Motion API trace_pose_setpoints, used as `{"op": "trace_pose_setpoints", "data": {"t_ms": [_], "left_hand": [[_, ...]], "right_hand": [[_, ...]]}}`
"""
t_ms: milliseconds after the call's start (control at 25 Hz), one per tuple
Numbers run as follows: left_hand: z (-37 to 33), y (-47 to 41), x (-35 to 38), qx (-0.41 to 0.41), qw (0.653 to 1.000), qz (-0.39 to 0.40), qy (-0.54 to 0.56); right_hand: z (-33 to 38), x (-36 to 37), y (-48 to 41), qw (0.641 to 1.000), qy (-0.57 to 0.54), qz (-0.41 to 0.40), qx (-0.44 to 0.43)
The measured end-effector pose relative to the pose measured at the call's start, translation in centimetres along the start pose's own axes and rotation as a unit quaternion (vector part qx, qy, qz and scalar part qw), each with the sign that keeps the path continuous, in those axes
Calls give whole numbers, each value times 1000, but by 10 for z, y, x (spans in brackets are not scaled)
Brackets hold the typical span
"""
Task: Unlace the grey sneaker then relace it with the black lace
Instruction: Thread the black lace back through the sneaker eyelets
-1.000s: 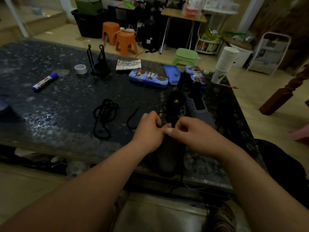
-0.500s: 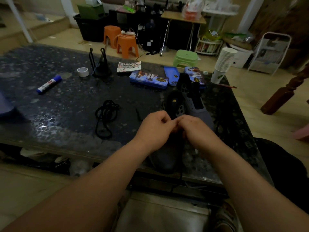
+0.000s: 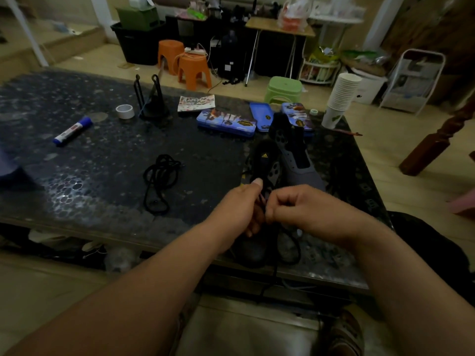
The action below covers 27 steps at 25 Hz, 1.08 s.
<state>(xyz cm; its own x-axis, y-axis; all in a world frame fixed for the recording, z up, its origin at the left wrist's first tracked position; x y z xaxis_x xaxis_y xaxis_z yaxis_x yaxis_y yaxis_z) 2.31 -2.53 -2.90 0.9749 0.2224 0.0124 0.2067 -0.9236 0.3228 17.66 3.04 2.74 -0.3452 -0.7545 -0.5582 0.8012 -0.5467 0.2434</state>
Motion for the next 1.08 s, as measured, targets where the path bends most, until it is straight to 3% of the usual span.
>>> {"op": "trace_pose_setpoints", "data": {"t_ms": [80,120,160,240,320,400,480,560,720,920,1040,1080], "left_hand": [[2,-2,1,28,999,-27,-4],[3,-2,1,38,999,-33,-2],[3,-1,0,46,998,-34,-2],[4,0,-5,56,998,-16,-18],[5,3,-8,56,998,17,-30],[7,3,-9,74,994,33,-70],[8,0,-8,86,985,36,-147],[9,-3,-8,90,984,0,-153],[3,-24,-22,142,956,-206,-149],[-11,-50,-24,154,927,-210,-271],[-6,-53,-26,168,917,-215,-292],[-6,-56,-29,161,925,-210,-274]], "right_hand": [[4,3,8,987,59,152,8],[-2,5,6,982,79,168,23],[-9,6,1,987,73,132,47],[-17,6,-16,993,-17,-40,111],[-17,9,-34,973,-82,-172,130],[-16,14,-53,968,-11,-221,118],[-17,18,-67,957,91,-254,106],[-19,17,-76,949,119,-273,100],[-23,10,-72,958,69,-265,90],[-27,13,-70,957,123,-251,71],[-23,5,-63,950,26,-300,89],[-18,3,-57,959,-2,-275,72]]}}
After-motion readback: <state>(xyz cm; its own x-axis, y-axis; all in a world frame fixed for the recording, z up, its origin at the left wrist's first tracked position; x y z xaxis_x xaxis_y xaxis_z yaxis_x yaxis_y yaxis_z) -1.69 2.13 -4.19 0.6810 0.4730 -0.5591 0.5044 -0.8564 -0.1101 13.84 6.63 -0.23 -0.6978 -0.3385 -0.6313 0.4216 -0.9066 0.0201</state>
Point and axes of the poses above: each hand's wrist, its own y-axis away from the middle knuckle, its own x-axis out of the palm, z = x × y, the point moved 1 cm from there along -y, towards the middle knuckle, and after that the axes turned 5 degrees about y, right-handed, at the moved point
